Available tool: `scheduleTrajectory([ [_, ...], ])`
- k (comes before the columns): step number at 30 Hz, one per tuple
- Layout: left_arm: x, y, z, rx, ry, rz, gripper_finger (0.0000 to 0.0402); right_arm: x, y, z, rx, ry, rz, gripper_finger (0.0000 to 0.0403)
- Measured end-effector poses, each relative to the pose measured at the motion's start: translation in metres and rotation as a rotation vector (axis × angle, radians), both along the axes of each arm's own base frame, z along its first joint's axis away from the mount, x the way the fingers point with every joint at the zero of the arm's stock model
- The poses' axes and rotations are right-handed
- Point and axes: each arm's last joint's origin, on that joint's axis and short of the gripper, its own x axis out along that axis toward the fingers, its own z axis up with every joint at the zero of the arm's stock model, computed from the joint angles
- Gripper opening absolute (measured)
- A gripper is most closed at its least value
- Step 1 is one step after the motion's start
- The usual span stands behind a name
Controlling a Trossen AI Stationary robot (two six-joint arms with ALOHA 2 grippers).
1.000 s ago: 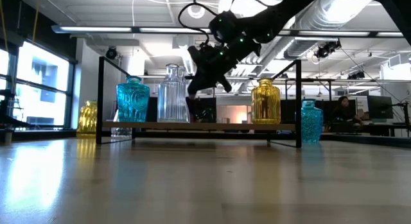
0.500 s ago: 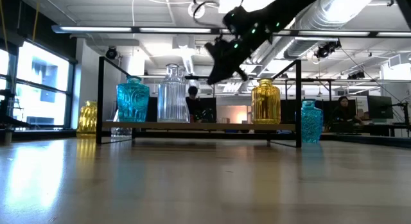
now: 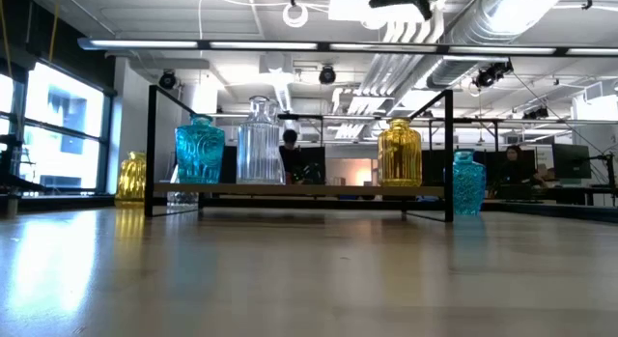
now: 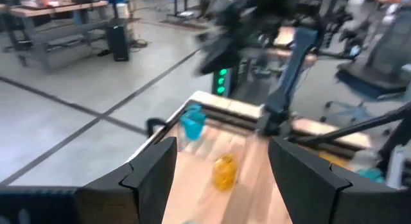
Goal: Sort vases onto shelf
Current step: Put the yellow vase on the shelf aligned with the other yellow vase
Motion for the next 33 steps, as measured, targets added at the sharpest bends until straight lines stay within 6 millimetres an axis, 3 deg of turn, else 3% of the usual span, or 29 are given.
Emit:
scheduleTrajectory([
  [6,-0.049,0.022,0.007,-0.011,0.056,0.174,0.0236,-0.027,0.041,0.01,0.087,0.001,0.037,0.0],
  [11,-0.081,0.036,0.012,-0.067,0.102,0.317,0.0236,-0.026,0.058,0.005,0.111,0.05,0.005,0.0],
  [17,-0.094,0.043,-0.002,-0.134,0.323,0.442,0.0236,-0.016,0.067,0.001,0.113,0.062,0.026,0.0],
  [25,-0.071,0.059,-0.012,-0.272,0.462,0.497,0.0236,-0.014,0.064,-0.001,0.06,0.095,0.042,0.0],
  [33,-0.018,0.109,-0.036,-0.381,0.699,0.525,0.0236,-0.021,0.059,-0.005,-0.005,0.19,0.079,0.0],
])
